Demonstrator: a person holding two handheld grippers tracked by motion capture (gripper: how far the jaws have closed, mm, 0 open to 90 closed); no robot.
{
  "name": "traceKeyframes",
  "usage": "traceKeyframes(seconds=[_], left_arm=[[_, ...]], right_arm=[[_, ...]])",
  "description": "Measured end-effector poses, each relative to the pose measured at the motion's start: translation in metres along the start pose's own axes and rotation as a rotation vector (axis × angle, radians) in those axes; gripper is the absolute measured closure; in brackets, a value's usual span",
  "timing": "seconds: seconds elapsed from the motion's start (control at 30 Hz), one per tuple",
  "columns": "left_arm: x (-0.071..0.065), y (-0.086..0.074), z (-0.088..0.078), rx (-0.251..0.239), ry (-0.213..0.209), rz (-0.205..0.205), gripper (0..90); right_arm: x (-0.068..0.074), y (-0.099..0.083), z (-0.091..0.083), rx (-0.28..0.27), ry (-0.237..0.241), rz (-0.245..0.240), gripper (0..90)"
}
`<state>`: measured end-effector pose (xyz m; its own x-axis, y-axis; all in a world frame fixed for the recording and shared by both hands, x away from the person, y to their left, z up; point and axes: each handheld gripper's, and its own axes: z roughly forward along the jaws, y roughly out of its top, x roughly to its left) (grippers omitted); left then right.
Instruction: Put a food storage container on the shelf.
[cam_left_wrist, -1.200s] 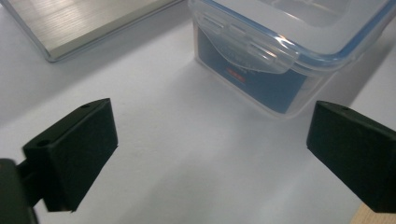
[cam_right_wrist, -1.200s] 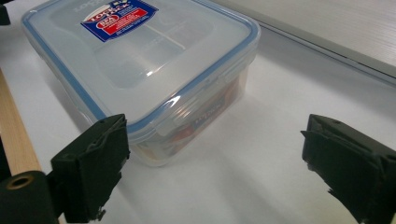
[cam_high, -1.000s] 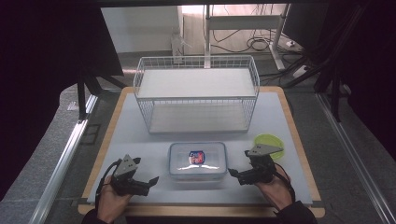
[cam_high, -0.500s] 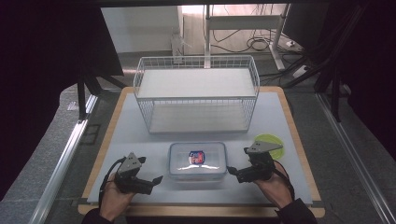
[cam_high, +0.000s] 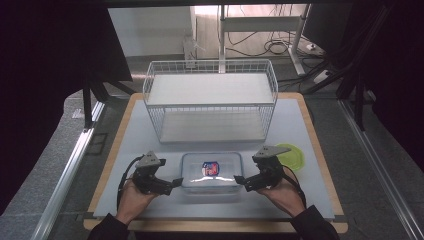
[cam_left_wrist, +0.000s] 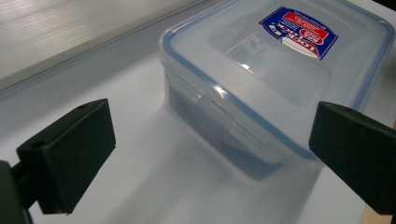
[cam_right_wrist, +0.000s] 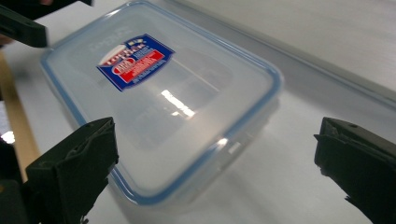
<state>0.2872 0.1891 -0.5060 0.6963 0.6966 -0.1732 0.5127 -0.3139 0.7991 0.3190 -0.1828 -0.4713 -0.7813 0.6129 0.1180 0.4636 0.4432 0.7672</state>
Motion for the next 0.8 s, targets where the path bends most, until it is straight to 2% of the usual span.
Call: traceKeyframes(seconds=[0.07, 0.13, 0.17, 0.33, 0.43, 0.57, 0.67, 0.8], left_arm=[[0.0, 0.003, 0.007, 0.017, -0.014, 0.002, 0.1], [0.002, 0.006, 0.012, 0.016, -0.043, -0.008, 0.0], [0.002, 0.006, 0.012, 0.016, -0.043, -0.008, 0.0], [0.008, 0.012, 0.027, 0.028, -0.145, -0.055, 0.0], [0.008, 0.012, 0.034, 0.053, -0.216, -0.071, 0.0], [0.01, 0.012, 0.037, 0.064, -0.239, -0.095, 0.0], [0.013, 0.01, 0.041, 0.08, -0.284, -0.149, 0.0], [0.008, 0.011, 0.038, 0.116, -0.278, -0.136, 0.0]], right_arm=[[0.0, 0.003, 0.005, 0.015, 0.014, 0.008, 0.0], [0.0, 0.005, 0.011, 0.029, 0.026, 0.01, 0.0], [0.0, 0.005, 0.011, 0.029, 0.026, 0.01, 0.0], [-0.003, 0.006, 0.026, 0.09, 0.056, 0.057, 0.0], [-0.006, 0.004, 0.032, 0.101, 0.093, 0.095, 0.0], [-0.011, 0.003, 0.038, 0.114, 0.145, 0.151, 0.0], [-0.013, 0.001, 0.042, 0.133, 0.187, 0.204, 0.0], [-0.013, 0.001, 0.04, 0.143, 0.192, 0.234, 4.8]])
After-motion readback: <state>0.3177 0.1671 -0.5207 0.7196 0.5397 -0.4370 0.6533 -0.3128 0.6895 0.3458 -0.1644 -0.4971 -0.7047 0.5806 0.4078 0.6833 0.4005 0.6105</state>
